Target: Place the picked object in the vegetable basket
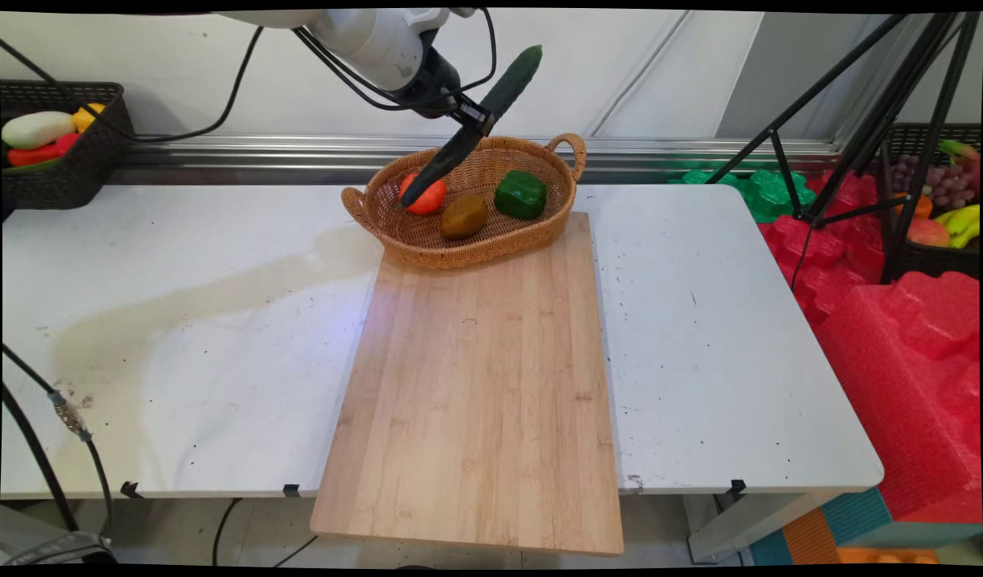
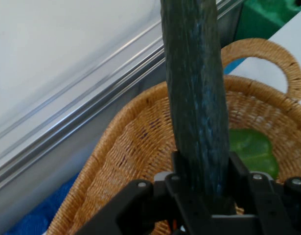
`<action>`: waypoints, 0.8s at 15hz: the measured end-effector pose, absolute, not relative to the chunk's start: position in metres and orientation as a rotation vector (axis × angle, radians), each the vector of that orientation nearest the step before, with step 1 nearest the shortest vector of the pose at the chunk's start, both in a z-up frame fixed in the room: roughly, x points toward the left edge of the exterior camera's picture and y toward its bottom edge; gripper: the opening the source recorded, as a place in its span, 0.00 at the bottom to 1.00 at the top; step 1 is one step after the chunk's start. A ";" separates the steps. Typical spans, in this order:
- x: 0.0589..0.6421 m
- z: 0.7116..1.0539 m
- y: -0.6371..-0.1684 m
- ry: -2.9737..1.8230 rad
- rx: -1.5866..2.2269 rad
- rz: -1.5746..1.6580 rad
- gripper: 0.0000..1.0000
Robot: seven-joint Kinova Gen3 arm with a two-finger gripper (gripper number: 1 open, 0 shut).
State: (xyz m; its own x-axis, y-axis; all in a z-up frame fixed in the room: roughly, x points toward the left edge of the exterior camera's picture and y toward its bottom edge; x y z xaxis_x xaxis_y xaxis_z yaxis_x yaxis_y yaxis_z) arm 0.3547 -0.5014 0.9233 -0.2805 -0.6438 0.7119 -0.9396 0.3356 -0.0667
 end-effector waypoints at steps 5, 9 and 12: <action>0.356 0.907 -0.510 -2.029 1.475 0.620 0.00; 0.355 0.899 -0.509 -2.036 1.534 0.592 0.00; 0.355 0.895 -0.507 -2.043 1.566 0.580 0.00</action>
State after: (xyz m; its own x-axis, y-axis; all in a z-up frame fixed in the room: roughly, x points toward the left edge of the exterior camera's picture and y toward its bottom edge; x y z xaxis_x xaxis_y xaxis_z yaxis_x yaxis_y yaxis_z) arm 0.3545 -0.5070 0.8951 -0.2150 -0.7560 0.6182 -0.9681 0.2486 -0.0327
